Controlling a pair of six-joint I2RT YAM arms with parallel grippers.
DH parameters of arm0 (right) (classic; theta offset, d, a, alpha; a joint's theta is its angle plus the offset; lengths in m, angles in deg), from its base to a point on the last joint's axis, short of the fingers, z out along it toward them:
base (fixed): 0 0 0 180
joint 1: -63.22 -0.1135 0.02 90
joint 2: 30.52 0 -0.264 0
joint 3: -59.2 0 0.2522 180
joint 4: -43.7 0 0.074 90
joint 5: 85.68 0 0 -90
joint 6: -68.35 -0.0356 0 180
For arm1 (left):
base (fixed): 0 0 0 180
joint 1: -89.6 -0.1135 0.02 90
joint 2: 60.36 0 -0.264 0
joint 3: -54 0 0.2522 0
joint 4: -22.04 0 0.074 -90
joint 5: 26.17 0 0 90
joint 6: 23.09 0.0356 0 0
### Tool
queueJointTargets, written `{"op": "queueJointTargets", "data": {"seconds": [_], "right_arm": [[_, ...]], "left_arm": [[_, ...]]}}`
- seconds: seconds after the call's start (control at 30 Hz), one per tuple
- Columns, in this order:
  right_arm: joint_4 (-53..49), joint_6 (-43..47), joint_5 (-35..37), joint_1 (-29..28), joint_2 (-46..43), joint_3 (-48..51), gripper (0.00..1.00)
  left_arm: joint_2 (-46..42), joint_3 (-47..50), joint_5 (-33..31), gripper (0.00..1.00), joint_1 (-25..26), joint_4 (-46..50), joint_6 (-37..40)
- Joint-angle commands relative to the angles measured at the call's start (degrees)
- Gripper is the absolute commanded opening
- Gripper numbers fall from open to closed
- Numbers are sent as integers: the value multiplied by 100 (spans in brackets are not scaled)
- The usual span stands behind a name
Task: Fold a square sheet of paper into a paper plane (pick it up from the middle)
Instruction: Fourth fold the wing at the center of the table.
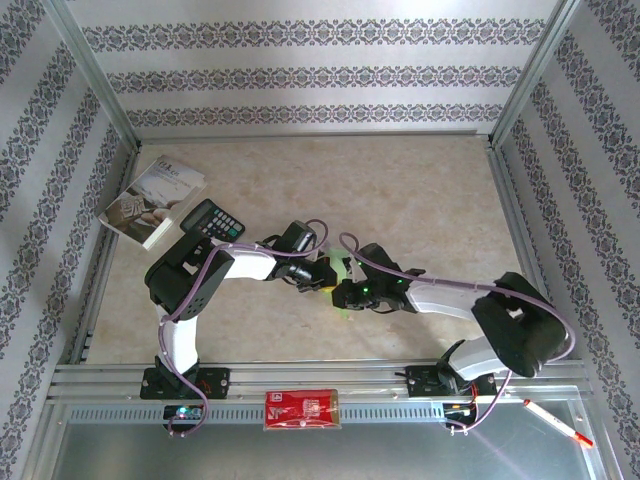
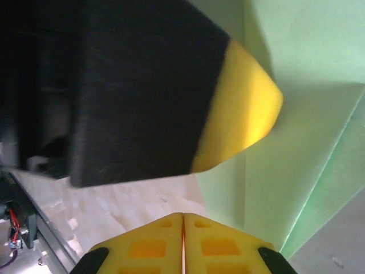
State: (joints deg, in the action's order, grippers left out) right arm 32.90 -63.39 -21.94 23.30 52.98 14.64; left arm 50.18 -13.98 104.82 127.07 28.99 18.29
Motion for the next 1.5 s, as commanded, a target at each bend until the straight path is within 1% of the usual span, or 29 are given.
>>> {"op": "queueJointTargets", "data": {"seconds": [0.0, 0.27, 0.43, 0.63, 0.9, 1.1, 1.23, 1.47], "right_arm": [[184, 121, -72, 112, 309, -141, 8], [241, 2, -124, 218, 420, 260, 6], [535, -235, -475, 292, 86, 288, 6], [649, -351, -503, 370, -11, 302, 6], [621, -300, -314, 586, 424, 457, 5], [37, -423, 83, 574, 528, 676, 1], [-292, -624, 294, 537, 539, 869, 0], [-448, -747, 456, 451, 605, 1041, 0]], "left_arm": [[267, 182, -401, 0, -83, 240, 95], [240, 147, -399, 0, -87, 250, 84], [257, 139, -399, 0, -89, 249, 98], [266, 155, -400, 0, -87, 242, 107], [240, 113, -371, 0, -82, 276, 111], [172, -10, -390, 0, -107, 362, 142], [146, -70, -450, 0, -217, 281, 80], [381, -304, -430, 2, -464, 165, 38]]}}
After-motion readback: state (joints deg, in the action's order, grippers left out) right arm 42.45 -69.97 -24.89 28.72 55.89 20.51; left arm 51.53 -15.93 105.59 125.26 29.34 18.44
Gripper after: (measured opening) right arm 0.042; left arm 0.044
